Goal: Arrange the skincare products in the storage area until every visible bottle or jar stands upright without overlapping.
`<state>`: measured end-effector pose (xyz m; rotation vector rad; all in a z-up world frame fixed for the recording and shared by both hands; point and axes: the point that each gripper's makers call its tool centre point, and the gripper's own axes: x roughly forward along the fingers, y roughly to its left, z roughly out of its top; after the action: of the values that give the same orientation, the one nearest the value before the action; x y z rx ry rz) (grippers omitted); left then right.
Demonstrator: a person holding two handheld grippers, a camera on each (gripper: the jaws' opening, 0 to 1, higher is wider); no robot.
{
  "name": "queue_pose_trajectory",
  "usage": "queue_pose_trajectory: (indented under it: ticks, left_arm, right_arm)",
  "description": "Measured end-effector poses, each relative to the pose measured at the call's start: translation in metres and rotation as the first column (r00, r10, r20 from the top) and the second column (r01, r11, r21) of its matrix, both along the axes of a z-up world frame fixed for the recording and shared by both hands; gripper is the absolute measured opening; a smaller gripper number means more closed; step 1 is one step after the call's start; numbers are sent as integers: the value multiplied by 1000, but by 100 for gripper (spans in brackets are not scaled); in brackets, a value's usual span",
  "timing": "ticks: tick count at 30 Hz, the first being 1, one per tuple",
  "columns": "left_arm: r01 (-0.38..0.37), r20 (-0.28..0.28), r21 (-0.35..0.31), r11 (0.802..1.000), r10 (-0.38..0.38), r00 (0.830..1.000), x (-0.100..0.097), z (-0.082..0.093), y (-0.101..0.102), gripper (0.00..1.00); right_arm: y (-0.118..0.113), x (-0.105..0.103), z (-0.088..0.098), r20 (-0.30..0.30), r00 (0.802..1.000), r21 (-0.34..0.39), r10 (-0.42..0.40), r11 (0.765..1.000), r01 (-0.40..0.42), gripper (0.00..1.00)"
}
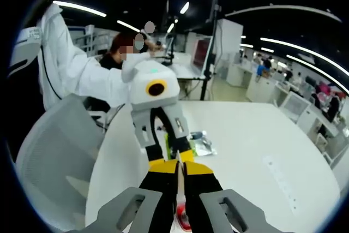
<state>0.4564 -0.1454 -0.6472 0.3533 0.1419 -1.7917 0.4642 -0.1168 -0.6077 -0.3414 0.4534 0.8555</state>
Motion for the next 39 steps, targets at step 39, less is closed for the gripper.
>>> queue_pose_trajectory:
  ticks: [39]
  left_arm:
    - [-50,-18,24,998,51,999,-3,6,11,16]
  right_arm:
    - [-12,-5,-3,31,999,-54,-14,998,15,0]
